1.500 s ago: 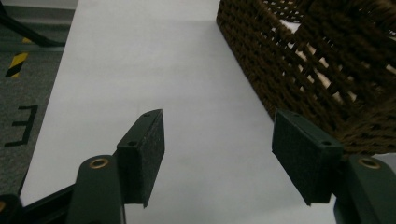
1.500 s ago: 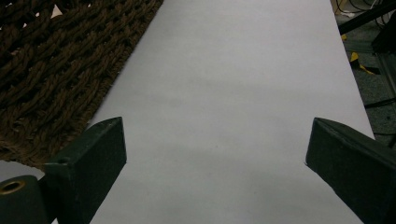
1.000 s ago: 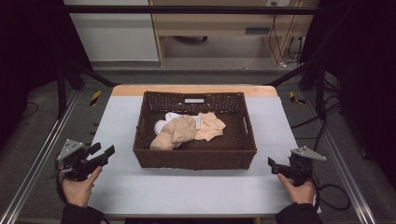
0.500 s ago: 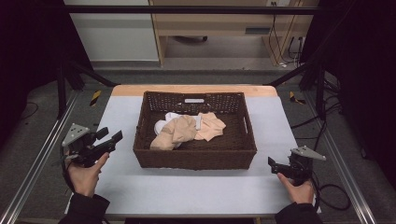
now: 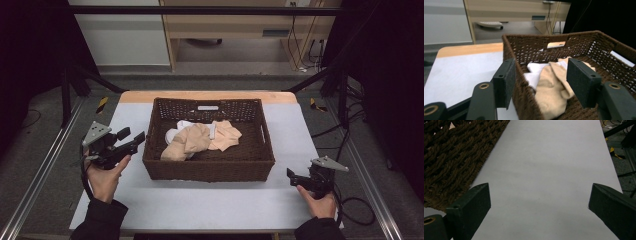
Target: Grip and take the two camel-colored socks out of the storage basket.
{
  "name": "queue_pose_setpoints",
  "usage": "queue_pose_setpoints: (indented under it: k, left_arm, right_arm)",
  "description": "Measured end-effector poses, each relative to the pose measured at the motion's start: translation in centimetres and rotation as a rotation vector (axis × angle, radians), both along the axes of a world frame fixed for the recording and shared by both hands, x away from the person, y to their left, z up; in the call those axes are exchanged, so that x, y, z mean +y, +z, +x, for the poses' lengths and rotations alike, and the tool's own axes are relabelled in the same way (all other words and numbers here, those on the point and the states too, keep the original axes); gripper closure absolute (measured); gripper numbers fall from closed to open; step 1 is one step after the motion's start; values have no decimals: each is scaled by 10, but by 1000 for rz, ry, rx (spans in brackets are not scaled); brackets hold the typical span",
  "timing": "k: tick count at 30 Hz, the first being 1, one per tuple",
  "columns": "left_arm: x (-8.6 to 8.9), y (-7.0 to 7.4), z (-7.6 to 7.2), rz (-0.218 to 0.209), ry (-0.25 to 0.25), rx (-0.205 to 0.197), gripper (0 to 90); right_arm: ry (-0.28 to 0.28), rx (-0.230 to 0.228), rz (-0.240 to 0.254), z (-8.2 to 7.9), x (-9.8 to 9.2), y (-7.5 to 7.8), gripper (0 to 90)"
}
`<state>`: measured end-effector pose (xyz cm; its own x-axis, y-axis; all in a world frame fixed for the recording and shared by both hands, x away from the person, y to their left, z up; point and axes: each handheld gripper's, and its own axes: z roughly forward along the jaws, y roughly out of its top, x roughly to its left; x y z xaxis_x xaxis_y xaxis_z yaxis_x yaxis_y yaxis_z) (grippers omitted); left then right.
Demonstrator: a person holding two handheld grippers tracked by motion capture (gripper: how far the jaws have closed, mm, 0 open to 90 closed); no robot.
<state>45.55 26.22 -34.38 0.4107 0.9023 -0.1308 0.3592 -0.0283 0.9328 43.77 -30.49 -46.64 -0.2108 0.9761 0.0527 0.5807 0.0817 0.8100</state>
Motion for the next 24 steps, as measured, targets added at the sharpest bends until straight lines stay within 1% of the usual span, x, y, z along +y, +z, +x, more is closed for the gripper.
queue_pose_setpoints:
  k: [2,5,6,7,8,9,10,12,14,16,17,19,21,24]
  left_arm:
    - [-7,4,3,1,-11,-4,406]
    - [-15,8,7,11,-15,-11,406]
    - [-17,9,9,10,-19,-9,407]
    - [-23,10,12,8,-23,-9,406]
    - [-23,10,12,8,-23,-9,406]
    - [-28,12,16,11,-30,-5,405]
    - [-28,12,16,11,-30,-5,406]
    - [-37,14,21,19,-38,-6,405]
    - [-44,14,24,36,-48,-1,404]
    - [-51,13,28,69,-53,2,404]
    - [-56,12,31,75,-59,5,404]
    - [-60,12,34,80,-67,9,403]
    - [-66,12,39,82,-70,2,401]
    - [-69,13,43,83,-73,5,400]
  right_arm:
    - [-3,0,6,0,0,0,42]
    - [-5,1,6,0,0,0,42]
    - [-5,1,5,0,0,0,42]
    - [-8,4,3,0,0,0,41]
    - [-8,4,3,0,0,0,41]
    - [-10,5,2,1,0,0,42]
    - [-10,5,2,1,0,0,42]
    - [-13,3,3,0,0,0,41]
    - [-15,4,1,1,0,0,41]
    - [-16,5,-1,1,0,0,42]
    - [-14,5,-1,1,0,0,42]
    - [-13,1,0,1,0,0,43]
    - [-15,1,-1,1,-1,0,44]
    - [-17,5,-3,1,0,0,45]
